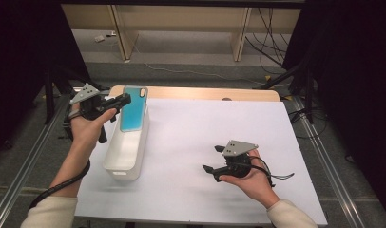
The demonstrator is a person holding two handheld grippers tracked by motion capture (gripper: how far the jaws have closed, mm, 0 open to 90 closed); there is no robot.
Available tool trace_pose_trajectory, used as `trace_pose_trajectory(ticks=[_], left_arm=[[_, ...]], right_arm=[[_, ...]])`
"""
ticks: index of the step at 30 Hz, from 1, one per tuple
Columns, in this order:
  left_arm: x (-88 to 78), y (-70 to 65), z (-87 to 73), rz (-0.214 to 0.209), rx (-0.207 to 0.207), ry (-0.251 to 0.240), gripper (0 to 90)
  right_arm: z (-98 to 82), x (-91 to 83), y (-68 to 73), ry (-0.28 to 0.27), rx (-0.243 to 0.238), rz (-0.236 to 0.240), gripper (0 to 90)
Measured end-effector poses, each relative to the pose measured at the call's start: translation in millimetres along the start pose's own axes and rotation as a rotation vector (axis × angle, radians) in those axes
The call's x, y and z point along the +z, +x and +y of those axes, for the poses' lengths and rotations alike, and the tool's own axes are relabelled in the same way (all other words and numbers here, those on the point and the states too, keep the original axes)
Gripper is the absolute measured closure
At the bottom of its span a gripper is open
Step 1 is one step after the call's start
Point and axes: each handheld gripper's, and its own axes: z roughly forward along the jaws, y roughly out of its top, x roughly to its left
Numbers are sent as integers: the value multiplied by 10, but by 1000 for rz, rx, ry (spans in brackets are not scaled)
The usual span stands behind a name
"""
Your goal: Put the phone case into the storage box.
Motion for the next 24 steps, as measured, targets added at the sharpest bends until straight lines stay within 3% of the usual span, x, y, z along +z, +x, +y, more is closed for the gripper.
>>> trace_pose_trajectory(ticks=[24], left_arm=[[45,141,-46,18,17,12,813]], right_arm=[[-1,1,1,0,-1,-1,203]])
